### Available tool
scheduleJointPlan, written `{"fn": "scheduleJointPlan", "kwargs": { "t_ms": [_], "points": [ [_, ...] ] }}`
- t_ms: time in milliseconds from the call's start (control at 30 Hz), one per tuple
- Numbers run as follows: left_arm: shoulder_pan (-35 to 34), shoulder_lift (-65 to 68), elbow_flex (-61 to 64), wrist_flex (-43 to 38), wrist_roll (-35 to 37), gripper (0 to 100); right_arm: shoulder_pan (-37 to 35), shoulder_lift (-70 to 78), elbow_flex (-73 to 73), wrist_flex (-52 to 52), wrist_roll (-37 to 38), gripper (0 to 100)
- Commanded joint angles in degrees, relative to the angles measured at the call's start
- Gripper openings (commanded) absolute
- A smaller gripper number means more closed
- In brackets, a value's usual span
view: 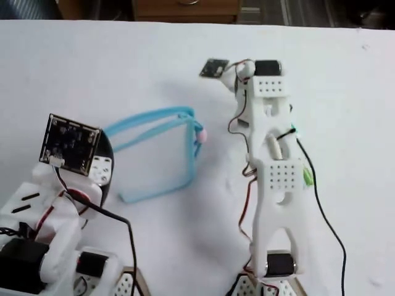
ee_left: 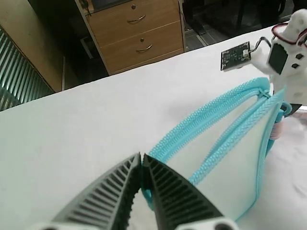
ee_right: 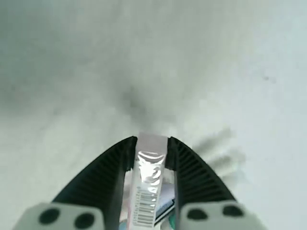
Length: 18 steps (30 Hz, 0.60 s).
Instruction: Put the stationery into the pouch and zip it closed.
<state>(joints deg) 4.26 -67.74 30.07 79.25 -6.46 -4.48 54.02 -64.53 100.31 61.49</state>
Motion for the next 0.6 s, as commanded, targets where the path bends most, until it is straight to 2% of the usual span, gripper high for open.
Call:
{"fn": "scheduleJointPlan", "kwargs": {
  "t_ms": [0,333,567],
  "points": [
    [0.8,0.4,0.5,1.5,-0.6,2,-0.2,-15.1,3.5,1.2,-6.2,1.8],
    [0.8,0.2,0.5,1.3,-0.6,2,-3.6,-47.5,15.7,1.1,-34.6,1.8],
    [0.9,0.1,0.4,1.1,-0.6,2,-7.9,-65.3,16.5,-0.9,-66.1,1.9]
  ]
}}
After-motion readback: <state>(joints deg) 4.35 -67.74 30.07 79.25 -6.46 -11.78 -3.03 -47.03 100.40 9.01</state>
